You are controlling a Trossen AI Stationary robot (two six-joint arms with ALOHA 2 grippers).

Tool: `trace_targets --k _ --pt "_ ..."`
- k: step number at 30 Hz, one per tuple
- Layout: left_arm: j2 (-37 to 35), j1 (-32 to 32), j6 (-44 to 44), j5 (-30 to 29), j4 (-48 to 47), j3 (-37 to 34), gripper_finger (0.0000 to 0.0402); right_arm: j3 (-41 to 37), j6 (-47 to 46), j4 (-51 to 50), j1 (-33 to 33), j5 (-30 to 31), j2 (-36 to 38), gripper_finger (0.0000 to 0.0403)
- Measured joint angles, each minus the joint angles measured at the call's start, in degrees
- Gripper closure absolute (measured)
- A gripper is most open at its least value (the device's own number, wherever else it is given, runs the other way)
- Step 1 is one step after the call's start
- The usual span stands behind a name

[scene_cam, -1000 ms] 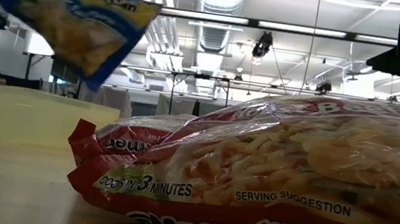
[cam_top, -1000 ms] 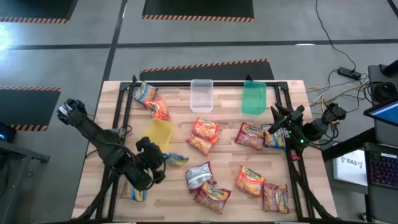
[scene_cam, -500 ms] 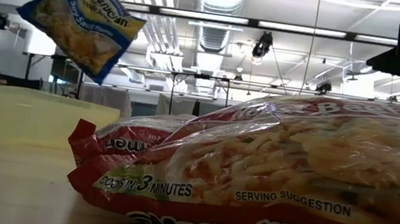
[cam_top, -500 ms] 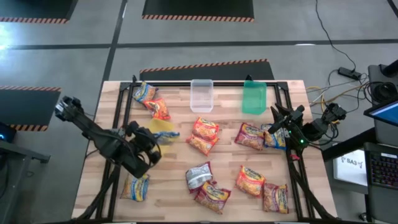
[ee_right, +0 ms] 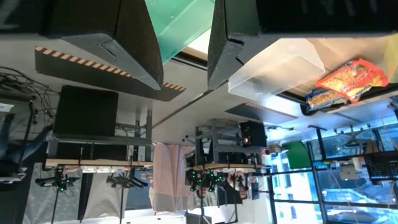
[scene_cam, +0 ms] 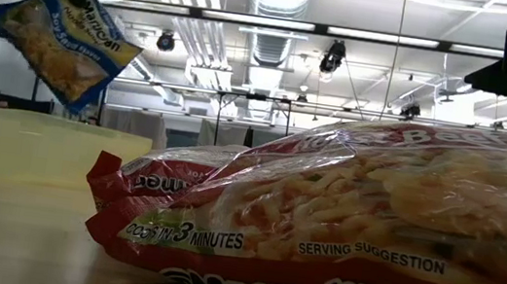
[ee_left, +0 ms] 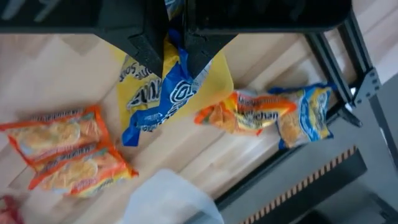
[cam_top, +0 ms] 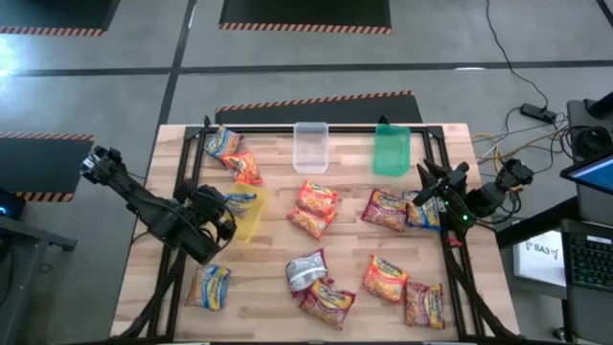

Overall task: Sort Maruchan noodles
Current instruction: Put the blue noodle pack into the yellow bin

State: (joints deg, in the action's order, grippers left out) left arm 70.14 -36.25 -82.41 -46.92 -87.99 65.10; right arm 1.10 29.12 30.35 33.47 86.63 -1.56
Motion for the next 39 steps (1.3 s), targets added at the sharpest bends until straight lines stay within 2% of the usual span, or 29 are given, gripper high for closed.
trace_targets --k 3,14,23,33,39 --pt "0.62 0.00 -0.02 2.36 -0.33 0.00 0.0398 0.00 0.00 0.00 0.01 0.00 0.00 0.0287" --pt "3.06 1.59 -3.44 2.94 -2.02 -1.86 0.0398 0.00 0.00 0.00 0.01 -0.01 -0.01 0.0287" --pt "5.89 6.87 -5.14 2.64 -1.96 -6.50 0.0398 0.00 0.00 0.00 0.00 -0.02 0.00 0.0287" --pt "7.96 12.58 0.42 2.50 2.73 -7.65 0.0398 0.00 -0.01 0.00 0.02 -0.02 -0.02 0.0287" --pt "9.82 14.28 0.90 3.72 3.49 -7.80 0.0398 0.00 0.00 0.00 0.01 -0.01 -0.02 0.0287"
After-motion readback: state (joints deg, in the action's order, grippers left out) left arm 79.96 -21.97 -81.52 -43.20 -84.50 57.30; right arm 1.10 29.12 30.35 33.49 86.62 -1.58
